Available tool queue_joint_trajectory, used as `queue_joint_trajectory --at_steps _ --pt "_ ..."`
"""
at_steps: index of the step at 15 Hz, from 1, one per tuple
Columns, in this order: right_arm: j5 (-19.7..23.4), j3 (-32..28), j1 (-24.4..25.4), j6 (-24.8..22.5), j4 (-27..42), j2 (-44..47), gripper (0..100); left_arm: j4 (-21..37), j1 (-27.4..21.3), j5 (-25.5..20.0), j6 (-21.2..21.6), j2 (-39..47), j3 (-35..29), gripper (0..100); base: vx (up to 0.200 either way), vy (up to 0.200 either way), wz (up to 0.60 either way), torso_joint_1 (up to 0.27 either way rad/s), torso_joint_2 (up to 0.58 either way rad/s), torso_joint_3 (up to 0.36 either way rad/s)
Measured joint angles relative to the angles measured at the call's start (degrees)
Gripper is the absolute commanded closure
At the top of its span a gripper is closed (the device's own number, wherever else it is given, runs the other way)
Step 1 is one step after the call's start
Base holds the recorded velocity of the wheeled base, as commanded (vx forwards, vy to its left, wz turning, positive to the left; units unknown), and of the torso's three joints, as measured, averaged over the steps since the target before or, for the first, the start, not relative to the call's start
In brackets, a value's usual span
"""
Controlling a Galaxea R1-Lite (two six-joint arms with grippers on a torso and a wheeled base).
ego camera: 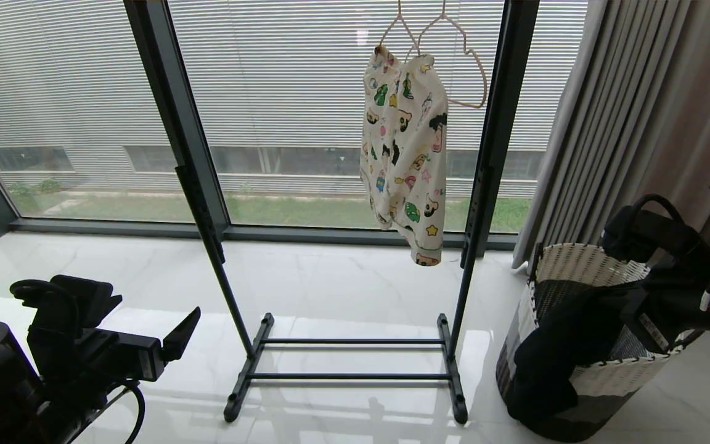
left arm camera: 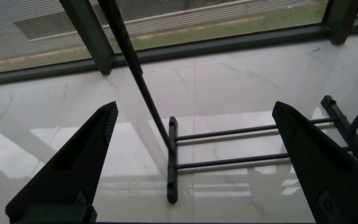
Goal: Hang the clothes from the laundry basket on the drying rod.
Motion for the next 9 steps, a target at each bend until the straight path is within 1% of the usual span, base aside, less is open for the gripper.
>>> queue_joint_trajectory --at_steps 2,6,7,9 --pt "0.01 0.0 0.0 -0.02 0.13 -0.33 100 0.02 -0.09 0.01 0.02 0.0 0.0 0 -0.2 0.0 0.0 0.002 0.0 0.0" --pt "0.17 0.11 0.17 0.06 0.11 -0.48 100 -0.02 -0.79 -0.4 -0.38 0.05 0.0 0 0.0 0.0 0.0 0.0 0.0 0.0" --pt "0.17 0.11 0.22 0.06 0.07 -0.52 100 0.05 -1.43 -0.68 -1.32 0.16 -0.21 0 0.0 0.0 0.0 0.0 0.0 0.0" --pt "0.22 0.11 0.33 0.09 0.05 -0.48 100 0.06 -2.58 -0.79 -3.56 0.63 -3.11 0 0.0 0.0 0.0 0.0 0.0 0.0"
